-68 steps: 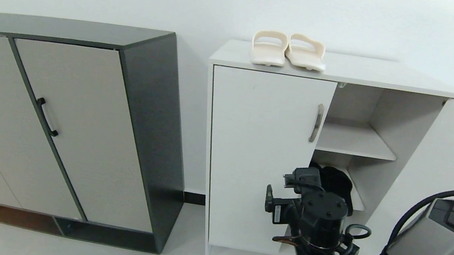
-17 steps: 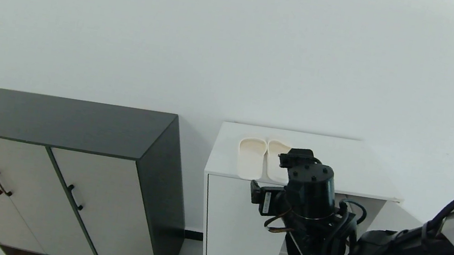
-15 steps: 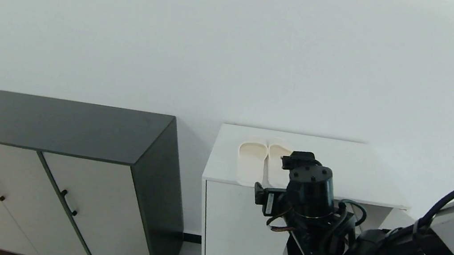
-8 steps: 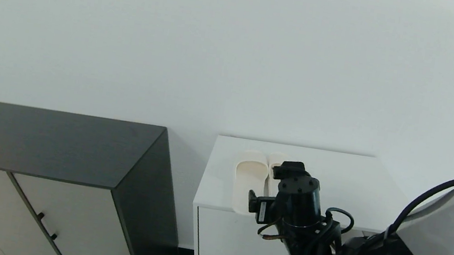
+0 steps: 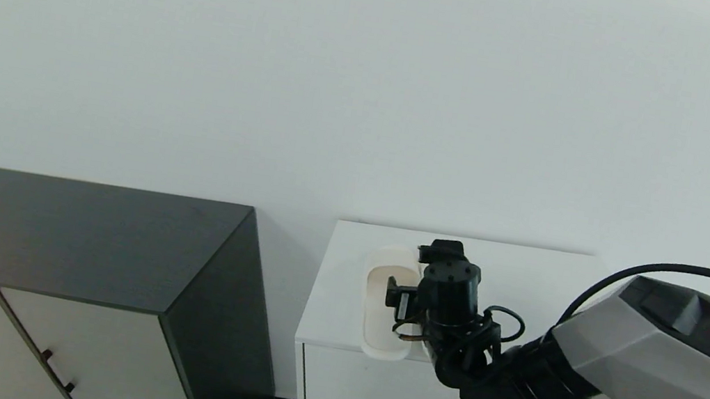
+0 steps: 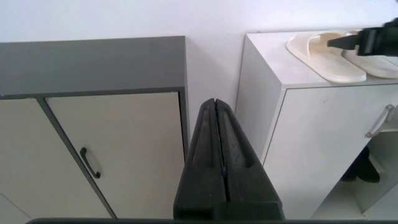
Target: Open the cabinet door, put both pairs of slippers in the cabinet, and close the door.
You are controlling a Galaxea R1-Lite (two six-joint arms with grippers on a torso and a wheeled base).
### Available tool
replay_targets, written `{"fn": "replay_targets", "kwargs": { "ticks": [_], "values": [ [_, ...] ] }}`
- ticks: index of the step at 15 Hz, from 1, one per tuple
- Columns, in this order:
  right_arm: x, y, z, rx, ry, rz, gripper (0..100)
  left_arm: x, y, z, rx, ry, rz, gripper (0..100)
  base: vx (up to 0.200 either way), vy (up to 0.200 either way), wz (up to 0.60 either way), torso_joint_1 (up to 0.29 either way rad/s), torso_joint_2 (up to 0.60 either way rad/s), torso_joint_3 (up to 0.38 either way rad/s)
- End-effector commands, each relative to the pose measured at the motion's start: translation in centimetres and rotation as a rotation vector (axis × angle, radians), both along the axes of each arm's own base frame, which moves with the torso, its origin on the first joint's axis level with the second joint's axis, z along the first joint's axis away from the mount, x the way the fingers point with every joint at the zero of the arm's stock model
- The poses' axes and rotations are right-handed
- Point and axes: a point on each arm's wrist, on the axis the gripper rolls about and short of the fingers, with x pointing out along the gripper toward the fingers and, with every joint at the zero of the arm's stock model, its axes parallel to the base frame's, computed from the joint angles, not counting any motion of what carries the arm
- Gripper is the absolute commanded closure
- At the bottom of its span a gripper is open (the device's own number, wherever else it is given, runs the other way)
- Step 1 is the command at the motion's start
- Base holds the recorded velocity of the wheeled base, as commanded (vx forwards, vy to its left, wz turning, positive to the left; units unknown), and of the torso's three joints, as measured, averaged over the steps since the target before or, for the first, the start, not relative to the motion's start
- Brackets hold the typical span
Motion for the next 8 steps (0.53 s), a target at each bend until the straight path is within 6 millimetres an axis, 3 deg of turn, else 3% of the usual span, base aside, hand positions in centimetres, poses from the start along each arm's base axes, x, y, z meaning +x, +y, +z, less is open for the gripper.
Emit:
{"fn": "replay_targets", "kwargs": {
  "ticks": [1, 4, 7, 8],
  "values": [
    [1.6, 0.2, -1.0, -0.013, -0.005, -0.015, 0, 0.0, 0.0, 0.0, 0.000, 0.001, 0.000, 100, 0.000, 0.000, 0.00, 0.000, 0.00, 0.000],
    [3.3, 0.5, -1.4, -0.024, -0.021, -0.028, 0, 0.0, 0.0, 0.0, -0.001, 0.001, 0.000, 100, 0.000, 0.000, 0.00, 0.000, 0.00, 0.000],
    [3.8, 0.8, -1.2, -0.028, -0.016, -0.028, 0, 0.0, 0.0, 0.0, -0.001, 0.001, 0.000, 100, 0.000, 0.000, 0.00, 0.000, 0.00, 0.000],
    [3.9, 0.9, -1.1, -0.027, -0.017, -0.028, 100, 0.0, 0.0, 0.0, -0.001, 0.001, 0.000, 100, 0.000, 0.000, 0.00, 0.000, 0.00, 0.000]
  ]
}}
